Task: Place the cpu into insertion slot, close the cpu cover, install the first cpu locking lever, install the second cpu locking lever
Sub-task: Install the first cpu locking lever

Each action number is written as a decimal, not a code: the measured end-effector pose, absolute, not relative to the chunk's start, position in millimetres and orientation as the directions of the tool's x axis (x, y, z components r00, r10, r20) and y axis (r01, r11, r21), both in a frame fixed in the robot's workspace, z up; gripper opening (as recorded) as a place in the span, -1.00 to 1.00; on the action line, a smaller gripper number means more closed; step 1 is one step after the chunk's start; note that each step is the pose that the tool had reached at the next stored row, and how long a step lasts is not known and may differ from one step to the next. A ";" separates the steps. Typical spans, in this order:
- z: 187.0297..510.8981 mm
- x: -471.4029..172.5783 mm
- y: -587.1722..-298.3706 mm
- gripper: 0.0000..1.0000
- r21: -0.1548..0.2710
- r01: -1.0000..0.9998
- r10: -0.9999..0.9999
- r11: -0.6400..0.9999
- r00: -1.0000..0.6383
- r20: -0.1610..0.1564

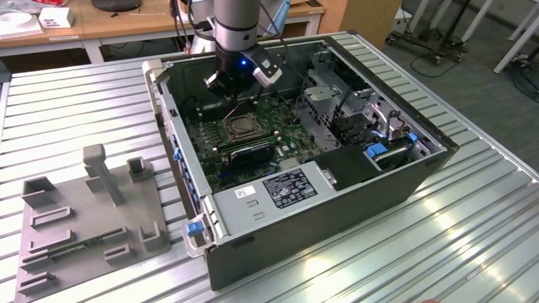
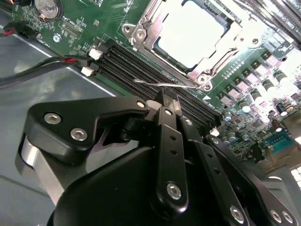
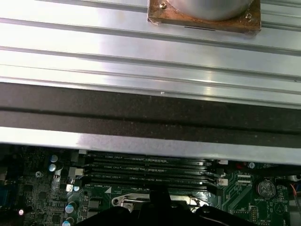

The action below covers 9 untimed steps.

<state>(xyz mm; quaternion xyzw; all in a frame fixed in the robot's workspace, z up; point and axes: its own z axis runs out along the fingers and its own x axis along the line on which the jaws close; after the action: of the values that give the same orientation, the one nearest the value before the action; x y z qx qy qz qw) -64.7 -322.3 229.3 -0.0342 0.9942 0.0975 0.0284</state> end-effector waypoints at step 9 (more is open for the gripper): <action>229.3 -64.7 -324.6 -0.79 0.204 -0.005 0.008 0.979 -0.998 -0.064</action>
<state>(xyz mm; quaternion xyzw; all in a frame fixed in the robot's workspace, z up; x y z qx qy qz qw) -64.7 -324.6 229.3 0.0006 0.9942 0.1025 0.0322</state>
